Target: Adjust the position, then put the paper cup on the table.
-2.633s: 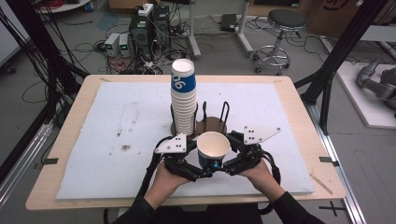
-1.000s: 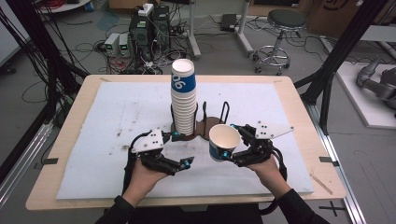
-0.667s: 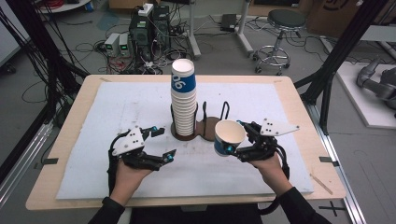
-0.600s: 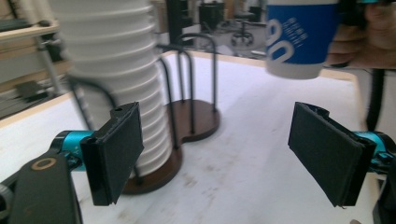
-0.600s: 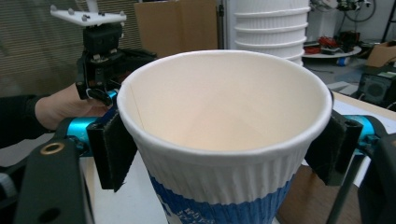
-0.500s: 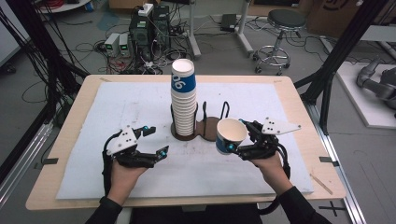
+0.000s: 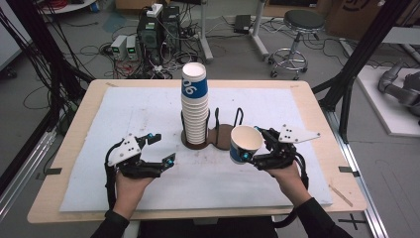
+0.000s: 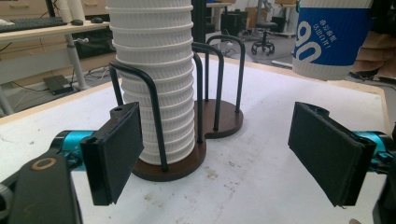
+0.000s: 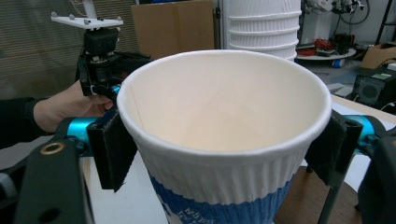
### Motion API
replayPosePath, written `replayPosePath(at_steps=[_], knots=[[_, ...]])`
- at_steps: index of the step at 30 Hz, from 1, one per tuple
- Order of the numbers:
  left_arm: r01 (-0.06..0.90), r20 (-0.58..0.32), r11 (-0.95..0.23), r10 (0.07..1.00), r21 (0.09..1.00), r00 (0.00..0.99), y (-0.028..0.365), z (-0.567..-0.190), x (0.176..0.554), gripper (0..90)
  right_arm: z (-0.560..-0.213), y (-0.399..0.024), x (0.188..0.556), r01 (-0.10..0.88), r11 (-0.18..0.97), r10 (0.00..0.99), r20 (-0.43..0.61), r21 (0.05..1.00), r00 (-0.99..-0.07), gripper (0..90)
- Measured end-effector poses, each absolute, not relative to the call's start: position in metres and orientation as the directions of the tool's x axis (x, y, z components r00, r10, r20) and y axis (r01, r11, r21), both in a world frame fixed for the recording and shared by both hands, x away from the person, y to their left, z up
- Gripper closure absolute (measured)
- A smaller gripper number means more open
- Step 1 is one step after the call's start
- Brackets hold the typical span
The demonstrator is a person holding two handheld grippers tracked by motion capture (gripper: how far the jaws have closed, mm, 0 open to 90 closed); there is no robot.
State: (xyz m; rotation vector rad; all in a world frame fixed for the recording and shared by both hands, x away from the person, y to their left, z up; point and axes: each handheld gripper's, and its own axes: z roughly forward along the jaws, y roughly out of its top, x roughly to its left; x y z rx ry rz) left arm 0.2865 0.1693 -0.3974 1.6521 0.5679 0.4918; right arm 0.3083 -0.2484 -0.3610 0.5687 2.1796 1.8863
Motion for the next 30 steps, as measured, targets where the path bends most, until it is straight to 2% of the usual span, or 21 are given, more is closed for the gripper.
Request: replayPosePath(at_steps=[22,30], knots=[[0.108,-0.008,-0.126,0.617,0.986,0.787,0.165,-0.402,0.288,17.9,-0.345,-0.261,0.304,0.119,0.112,0.404,0.065,0.987,-0.913,21.6],[0.112,0.002,-0.148,0.614,0.983,0.789,0.16,-0.403,0.289,17.9,-0.332,-0.275,0.299,0.076,0.108,0.421,0.024,0.991,-0.907,21.5]])
